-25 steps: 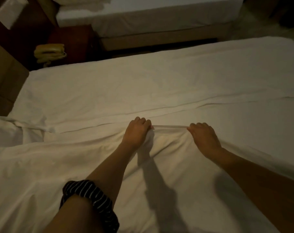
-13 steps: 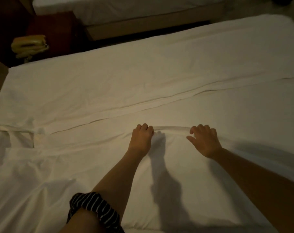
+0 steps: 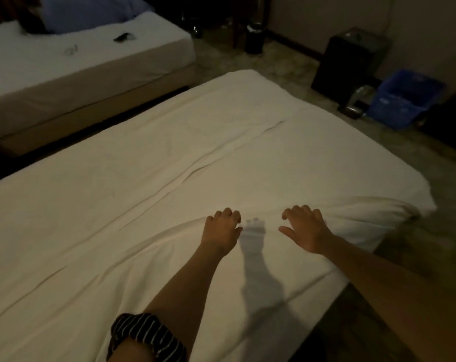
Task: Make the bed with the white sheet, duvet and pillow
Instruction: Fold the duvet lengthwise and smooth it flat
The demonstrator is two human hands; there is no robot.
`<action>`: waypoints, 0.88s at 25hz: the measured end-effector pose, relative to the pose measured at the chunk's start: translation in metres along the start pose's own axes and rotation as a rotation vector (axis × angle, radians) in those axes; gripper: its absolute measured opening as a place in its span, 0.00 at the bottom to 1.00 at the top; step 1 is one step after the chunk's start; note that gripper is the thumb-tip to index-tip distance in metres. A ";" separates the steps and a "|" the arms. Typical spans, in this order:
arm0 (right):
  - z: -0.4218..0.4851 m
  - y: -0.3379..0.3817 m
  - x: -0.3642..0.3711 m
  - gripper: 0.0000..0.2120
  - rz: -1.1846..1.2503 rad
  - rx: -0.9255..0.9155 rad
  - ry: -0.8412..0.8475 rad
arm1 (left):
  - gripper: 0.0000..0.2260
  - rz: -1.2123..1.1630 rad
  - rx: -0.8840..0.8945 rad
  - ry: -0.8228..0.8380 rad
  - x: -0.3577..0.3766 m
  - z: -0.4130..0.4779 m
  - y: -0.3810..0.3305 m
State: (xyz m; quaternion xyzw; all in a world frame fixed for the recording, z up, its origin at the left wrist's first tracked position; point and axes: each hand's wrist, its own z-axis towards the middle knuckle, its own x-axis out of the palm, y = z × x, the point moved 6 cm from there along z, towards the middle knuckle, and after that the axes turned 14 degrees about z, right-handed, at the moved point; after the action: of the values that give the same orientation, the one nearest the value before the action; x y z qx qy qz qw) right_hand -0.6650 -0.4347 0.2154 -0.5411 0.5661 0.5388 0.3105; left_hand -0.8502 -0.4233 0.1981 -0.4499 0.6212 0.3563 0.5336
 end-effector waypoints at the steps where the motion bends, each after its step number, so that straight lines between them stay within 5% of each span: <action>1: -0.005 -0.019 -0.004 0.18 0.017 0.041 0.041 | 0.13 0.016 0.011 0.000 -0.006 0.008 -0.019; 12: -0.023 -0.237 -0.010 0.20 0.063 0.046 0.280 | 0.13 -0.021 -0.092 0.106 -0.006 0.091 -0.219; 22: 0.027 -0.326 -0.022 0.21 0.040 0.053 0.270 | 0.15 0.035 -0.042 0.188 0.012 0.203 -0.279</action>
State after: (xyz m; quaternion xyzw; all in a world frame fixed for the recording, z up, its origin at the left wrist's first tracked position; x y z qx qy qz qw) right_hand -0.3578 -0.3490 0.1402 -0.5889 0.6274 0.4521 0.2348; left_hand -0.5191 -0.3334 0.1611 -0.4815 0.6687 0.3345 0.4572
